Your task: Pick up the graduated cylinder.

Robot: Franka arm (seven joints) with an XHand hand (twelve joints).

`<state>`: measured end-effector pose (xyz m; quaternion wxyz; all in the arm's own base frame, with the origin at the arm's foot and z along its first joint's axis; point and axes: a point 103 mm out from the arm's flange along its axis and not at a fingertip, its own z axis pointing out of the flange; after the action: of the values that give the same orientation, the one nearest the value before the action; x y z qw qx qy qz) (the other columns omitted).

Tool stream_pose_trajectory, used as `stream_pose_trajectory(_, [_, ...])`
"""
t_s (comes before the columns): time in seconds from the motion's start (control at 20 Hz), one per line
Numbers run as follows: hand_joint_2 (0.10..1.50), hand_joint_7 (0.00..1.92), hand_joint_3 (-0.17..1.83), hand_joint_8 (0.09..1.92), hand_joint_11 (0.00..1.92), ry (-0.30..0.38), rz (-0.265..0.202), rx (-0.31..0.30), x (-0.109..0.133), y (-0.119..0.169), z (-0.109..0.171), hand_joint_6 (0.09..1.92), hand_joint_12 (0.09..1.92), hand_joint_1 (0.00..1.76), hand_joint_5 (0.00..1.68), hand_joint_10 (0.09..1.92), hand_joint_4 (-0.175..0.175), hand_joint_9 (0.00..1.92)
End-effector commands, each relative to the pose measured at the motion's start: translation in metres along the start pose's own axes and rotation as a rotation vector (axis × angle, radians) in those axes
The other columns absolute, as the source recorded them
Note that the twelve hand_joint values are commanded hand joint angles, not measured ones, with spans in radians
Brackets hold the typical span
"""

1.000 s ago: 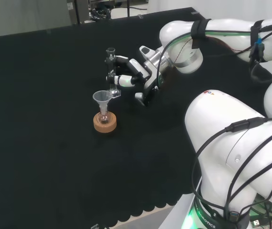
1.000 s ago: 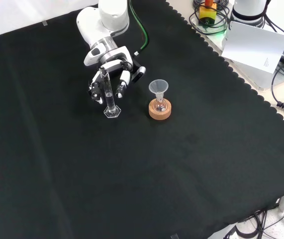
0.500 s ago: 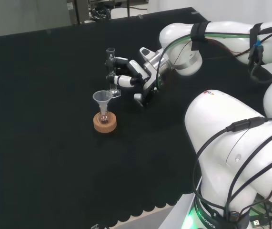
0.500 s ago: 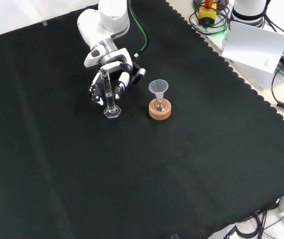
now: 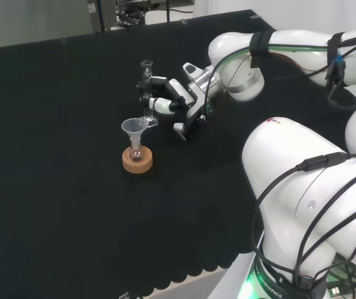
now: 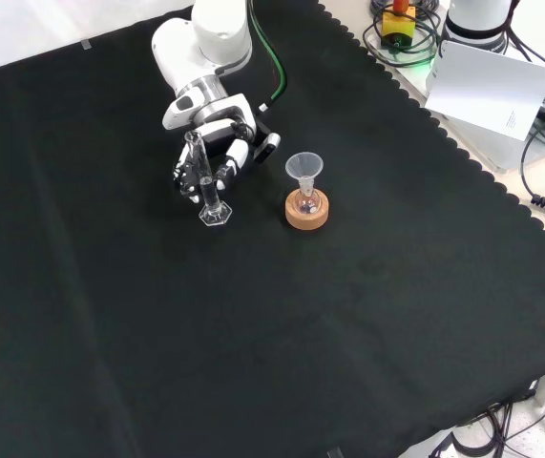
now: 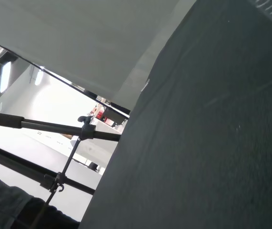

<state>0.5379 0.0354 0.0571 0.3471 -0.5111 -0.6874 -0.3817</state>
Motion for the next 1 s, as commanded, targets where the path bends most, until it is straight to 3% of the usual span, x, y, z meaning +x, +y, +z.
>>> stream_pose_trajectory(0.05, [1.26,0.83,-0.17,0.61,0.74,-0.021,-0.002,-0.004,0.003,0.001,-0.005,0.72,1.1,1.09,0.68,0.3,0.013,1.1])
stream_pose_trajectory(0.25, [1.28,0.83,-0.17,0.64,0.75,-0.095,-0.023,-0.004,0.007,0.001,-0.012,0.78,1.1,1.12,0.67,0.28,0.011,1.1])
stream_pose_trajectory(0.45, [1.28,0.92,-0.17,0.62,0.79,-0.218,-0.049,0.007,0.012,0.0,-0.022,0.74,1.08,1.16,0.76,0.26,0.014,1.15])
stream_pose_trajectory(0.6, [1.27,0.99,-0.17,0.58,0.81,-0.309,-0.068,0.051,0.016,0.001,-0.031,0.68,1.07,1.17,0.84,0.23,0.015,1.2])
stream_pose_trajectory(0.65, [1.25,1.01,-0.13,0.56,0.82,-0.337,-0.075,0.069,0.018,0.001,-0.033,0.86,1.07,1.15,0.85,0.21,-0.033,1.22])
stream_pose_trajectory(0.75, [1.2,0.93,-0.03,0.96,0.84,-0.385,-0.077,0.094,0.02,0.001,-0.041,1.1,1.08,1.2,0.84,0.2,-0.132,1.26])
stream_pose_trajectory(0.85, [1.18,0.88,0.0,1.14,0.85,-0.407,-0.077,0.103,0.022,0.0,-0.045,1.18,1.09,1.22,0.83,0.19,-0.166,1.27])
stream_pose_trajectory(1.0, [1.18,0.87,0.0,1.19,0.85,-0.448,-0.073,0.132,0.029,-0.002,-0.054,1.2,1.09,1.23,0.83,0.19,-0.175,1.28])
